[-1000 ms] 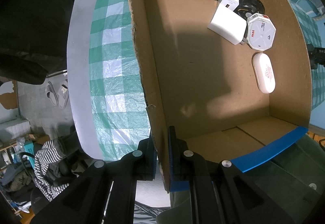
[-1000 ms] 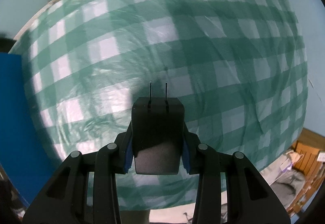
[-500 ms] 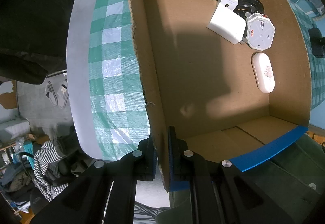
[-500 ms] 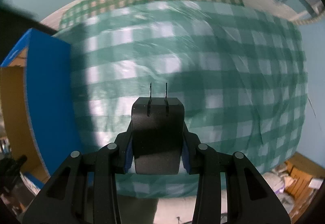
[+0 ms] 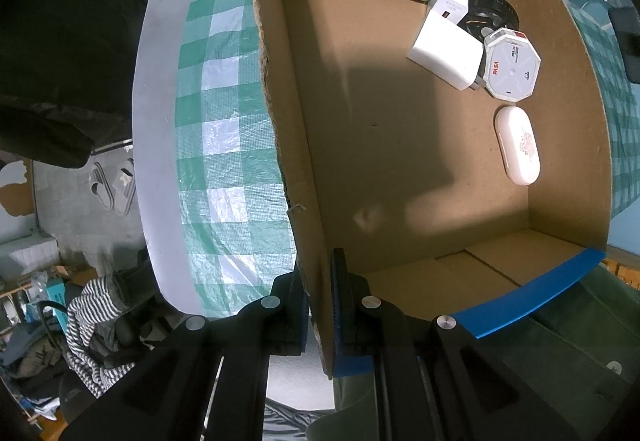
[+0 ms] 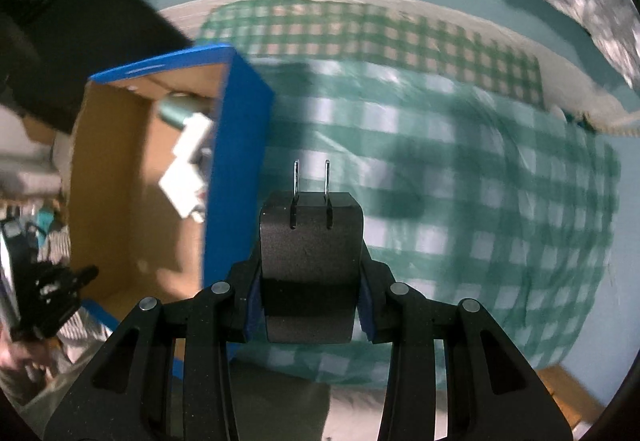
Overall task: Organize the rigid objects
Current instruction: 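Carry the black charger over the box with the right gripper, then release the black charger beside the power bank and open the right gripper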
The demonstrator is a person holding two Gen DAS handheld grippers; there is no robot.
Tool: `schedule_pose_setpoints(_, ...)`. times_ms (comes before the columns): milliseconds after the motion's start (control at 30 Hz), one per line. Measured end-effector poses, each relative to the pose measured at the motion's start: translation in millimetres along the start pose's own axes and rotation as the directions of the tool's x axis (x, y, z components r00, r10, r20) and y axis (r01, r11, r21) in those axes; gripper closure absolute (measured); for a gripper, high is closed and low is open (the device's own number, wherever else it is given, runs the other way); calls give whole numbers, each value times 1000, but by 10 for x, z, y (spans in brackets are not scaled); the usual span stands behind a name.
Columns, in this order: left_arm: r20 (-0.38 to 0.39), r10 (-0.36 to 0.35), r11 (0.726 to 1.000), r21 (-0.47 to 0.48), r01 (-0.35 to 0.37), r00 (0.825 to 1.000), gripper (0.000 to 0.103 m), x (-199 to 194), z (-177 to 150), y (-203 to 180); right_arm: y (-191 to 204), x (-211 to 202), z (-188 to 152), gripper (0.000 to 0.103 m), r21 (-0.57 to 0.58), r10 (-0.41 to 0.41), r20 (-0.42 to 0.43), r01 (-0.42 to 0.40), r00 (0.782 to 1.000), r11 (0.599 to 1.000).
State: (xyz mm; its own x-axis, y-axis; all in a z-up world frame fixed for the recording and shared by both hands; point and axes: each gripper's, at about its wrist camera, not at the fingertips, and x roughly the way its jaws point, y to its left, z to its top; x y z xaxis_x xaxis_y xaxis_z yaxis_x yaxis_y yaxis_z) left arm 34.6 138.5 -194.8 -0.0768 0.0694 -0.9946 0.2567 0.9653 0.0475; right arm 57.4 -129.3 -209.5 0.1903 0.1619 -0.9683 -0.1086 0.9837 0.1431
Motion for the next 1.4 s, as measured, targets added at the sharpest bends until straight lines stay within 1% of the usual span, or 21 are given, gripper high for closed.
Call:
schedule_pose_setpoints(167, 1, 0, 1000, 0, 0, 1000, 94, -1, -2, 1, 342, -26, 89, 66, -103, 13, 5, -12, 1000, 995)
schedule_pose_setpoints(300, 2, -1, 1000, -3, 1, 1000, 94, 1, 11, 5, 632, -23, 125, 66, -187, 22, -1, -21, 1000, 982)
schedule_pose_setpoints(500, 3, -2, 1000, -4, 2, 1000, 94, -1, 18, 21, 1052, 146, 114, 66, -332, 11, -34, -22, 999, 943)
schedule_pose_setpoints(700, 7, -1, 1000, -6, 1, 1000, 94, -9, 28, 25, 1280, 440, 49, 66, -431, -18, -98, -26, 995, 902)
schedule_pose_setpoints(900, 8, 1, 1000, -8, -1, 1000, 94, -5, 32, 30, 1364, 729, -12, 66, -481, -64, -143, -12, 988, 877)
schedule_pose_setpoints(1167, 8, 1, 1000, -7, -1, 1000, 94, -6, 28, 24, 1342, 907, -44, 66, -483, -80, -181, -17, 980, 875)
schedule_pose_setpoints(1333, 8, 3, 1000, -5, -3, 1000, 94, -12, 23, 12, 1330, 829, 12, 66, -468, -36, -168, -48, 985, 882)
schedule_pose_setpoints(1400, 9, 4, 1000, -4, -4, 1000, 94, -18, 22, 10, 1305, 793, 41, 66, -456, -36, -157, -40, 987, 889)
